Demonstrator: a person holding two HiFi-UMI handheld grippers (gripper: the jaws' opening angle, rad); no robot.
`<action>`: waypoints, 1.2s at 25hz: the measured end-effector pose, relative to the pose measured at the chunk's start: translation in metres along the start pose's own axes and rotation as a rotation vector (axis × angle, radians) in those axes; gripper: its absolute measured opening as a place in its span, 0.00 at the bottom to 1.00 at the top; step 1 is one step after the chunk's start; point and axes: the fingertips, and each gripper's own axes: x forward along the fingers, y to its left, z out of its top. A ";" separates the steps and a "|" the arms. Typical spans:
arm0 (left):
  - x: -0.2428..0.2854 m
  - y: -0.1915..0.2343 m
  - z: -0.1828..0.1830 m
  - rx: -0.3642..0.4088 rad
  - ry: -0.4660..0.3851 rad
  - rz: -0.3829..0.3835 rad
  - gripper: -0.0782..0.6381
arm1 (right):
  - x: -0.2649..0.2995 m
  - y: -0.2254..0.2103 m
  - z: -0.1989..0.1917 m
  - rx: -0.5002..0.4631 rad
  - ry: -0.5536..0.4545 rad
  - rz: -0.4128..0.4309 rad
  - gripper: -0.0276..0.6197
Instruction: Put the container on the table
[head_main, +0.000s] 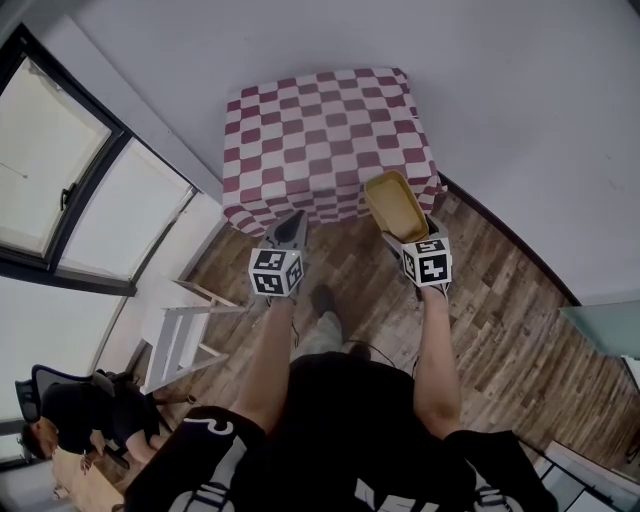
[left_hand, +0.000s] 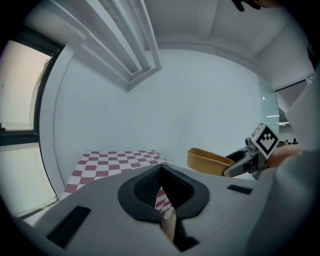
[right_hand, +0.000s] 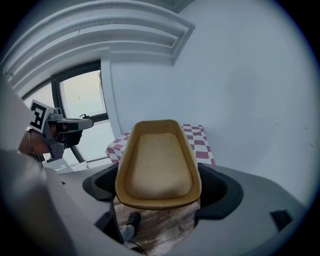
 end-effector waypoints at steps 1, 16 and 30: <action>0.003 0.004 0.001 -0.002 0.000 0.002 0.14 | 0.005 0.000 0.003 -0.003 0.001 0.002 0.78; 0.046 0.075 0.029 -0.030 -0.004 0.004 0.14 | 0.069 0.006 0.064 -0.024 0.013 0.001 0.78; 0.060 0.173 0.061 -0.063 -0.052 0.020 0.14 | 0.132 0.036 0.137 -0.062 -0.020 -0.024 0.78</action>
